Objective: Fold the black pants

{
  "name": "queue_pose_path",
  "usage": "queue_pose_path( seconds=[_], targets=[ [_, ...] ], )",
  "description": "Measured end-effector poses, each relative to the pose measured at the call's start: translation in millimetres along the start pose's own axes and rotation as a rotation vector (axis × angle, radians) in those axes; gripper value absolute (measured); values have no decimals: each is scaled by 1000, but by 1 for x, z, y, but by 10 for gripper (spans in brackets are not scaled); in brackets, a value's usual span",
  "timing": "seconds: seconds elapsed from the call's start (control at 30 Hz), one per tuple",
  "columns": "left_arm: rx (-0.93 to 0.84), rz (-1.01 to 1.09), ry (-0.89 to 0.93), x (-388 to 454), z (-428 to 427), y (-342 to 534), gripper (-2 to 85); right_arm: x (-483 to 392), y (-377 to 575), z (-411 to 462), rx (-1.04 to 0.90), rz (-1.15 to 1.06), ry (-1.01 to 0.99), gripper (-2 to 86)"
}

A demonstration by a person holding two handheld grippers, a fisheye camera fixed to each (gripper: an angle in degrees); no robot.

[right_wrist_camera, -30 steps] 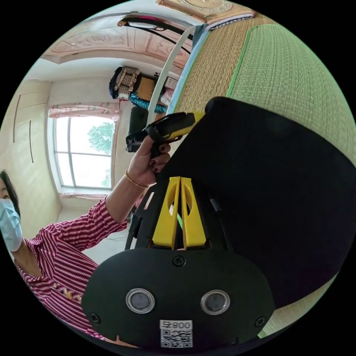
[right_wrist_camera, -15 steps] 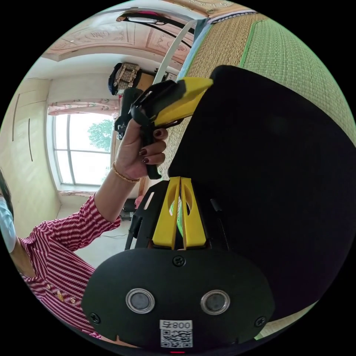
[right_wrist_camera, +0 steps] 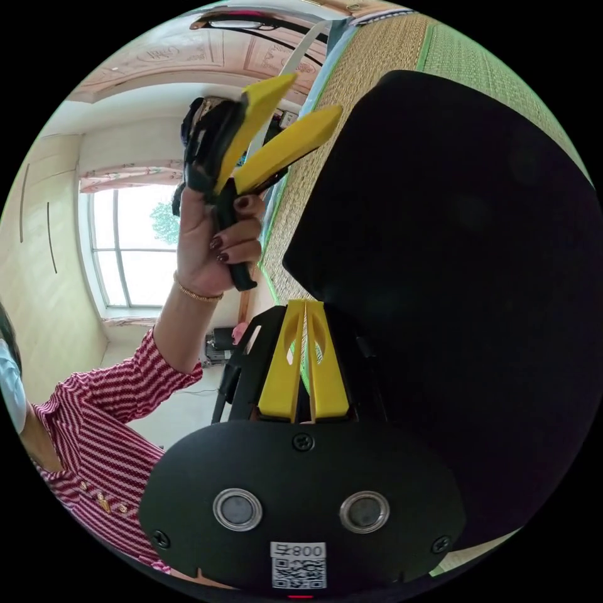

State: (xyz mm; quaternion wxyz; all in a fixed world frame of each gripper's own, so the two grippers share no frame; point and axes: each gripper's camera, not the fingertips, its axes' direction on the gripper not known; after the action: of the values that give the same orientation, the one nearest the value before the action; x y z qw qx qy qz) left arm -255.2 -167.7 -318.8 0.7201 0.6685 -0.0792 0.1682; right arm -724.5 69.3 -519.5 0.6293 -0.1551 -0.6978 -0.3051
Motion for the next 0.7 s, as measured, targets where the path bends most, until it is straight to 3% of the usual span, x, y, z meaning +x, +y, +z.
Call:
queue_pose_path(
  seconds=[0.07, 0.27, 0.4, 0.53, 0.7],
  targets=[
    [-85, -16, -179, 4, 11, 8, 53, -5, 6, 0, -7, -13, -13, 0],
    [-17, -10, -24, 18, 16, 16, 39, -15, 40, -26, 19, -43, -19, 1],
    [-77, -10, -232, 28, 27, 20, 33, -4, 82, -66, 104, -8, 9, 1],
    [8, -12, -174, 42, 25, 32, 38, 21, 135, -93, 147, 82, 67, 0],
    [-98, -16, -286, 45, 49, 46, 37, 56, 190, -97, 176, 187, 71, 0]
  ],
)
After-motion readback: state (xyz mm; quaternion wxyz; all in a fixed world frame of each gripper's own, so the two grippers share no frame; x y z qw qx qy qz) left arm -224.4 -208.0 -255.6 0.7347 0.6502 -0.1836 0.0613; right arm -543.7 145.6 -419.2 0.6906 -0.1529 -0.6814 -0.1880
